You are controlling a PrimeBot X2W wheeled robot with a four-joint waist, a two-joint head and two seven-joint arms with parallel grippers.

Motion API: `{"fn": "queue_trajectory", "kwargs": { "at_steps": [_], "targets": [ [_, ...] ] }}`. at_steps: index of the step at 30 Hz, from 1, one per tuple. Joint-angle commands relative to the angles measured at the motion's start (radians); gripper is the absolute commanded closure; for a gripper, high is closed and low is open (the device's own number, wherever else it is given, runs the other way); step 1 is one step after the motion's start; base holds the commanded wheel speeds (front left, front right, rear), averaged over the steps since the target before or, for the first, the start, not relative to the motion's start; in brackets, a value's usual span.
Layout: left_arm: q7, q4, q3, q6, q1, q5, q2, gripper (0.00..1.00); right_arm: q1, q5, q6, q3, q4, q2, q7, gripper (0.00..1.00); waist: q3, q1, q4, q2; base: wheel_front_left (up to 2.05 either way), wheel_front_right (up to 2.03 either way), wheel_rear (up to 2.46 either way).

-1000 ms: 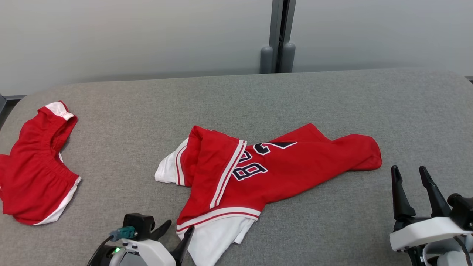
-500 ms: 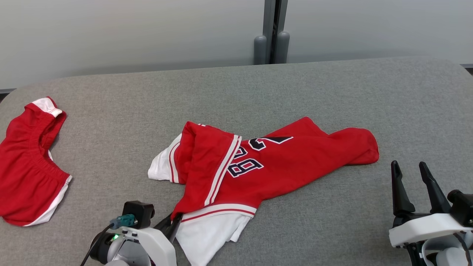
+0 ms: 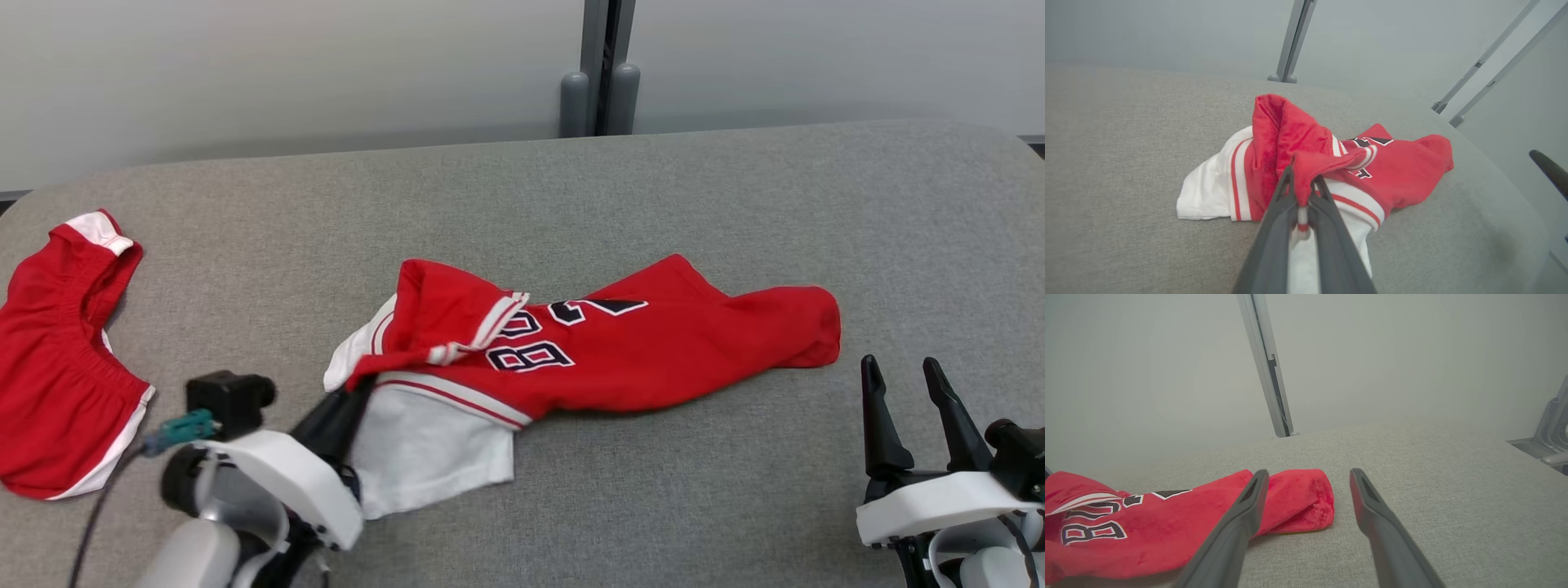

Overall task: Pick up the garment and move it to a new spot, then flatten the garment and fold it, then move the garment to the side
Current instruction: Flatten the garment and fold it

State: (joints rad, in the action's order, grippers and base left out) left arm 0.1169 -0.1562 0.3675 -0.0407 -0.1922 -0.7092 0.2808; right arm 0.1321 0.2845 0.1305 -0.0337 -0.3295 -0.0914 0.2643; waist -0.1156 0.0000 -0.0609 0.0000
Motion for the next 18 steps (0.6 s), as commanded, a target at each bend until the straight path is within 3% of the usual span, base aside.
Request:
{"fn": "queue_trajectory", "kwargs": {
  "at_steps": [1,7,18],
  "targets": [
    [0.002,0.003,-0.014,0.011,-0.016,0.003,0.021,1.0,0.004,-0.004,0.001,-0.003,0.005,-0.002,0.001,0.0,-0.003,0.0,-0.003,0.0,0.0,0.0,0.0],
    [0.012,-0.046,-0.087,0.051,-0.061,-0.048,0.029,1.0,0.023,-0.004,0.001,0.003,-0.003,-0.005,0.001,0.0,-0.03,0.0,-0.015,0.0,0.0,0.0,0.0],
    [-0.031,-0.37,-0.128,0.009,-0.242,-0.066,0.037,1.0,0.068,-0.005,0.001,0.036,-0.019,-0.028,0.001,0.0,-0.084,0.0,-0.039,0.0,0.0,0.0,0.0]
  ]
}}
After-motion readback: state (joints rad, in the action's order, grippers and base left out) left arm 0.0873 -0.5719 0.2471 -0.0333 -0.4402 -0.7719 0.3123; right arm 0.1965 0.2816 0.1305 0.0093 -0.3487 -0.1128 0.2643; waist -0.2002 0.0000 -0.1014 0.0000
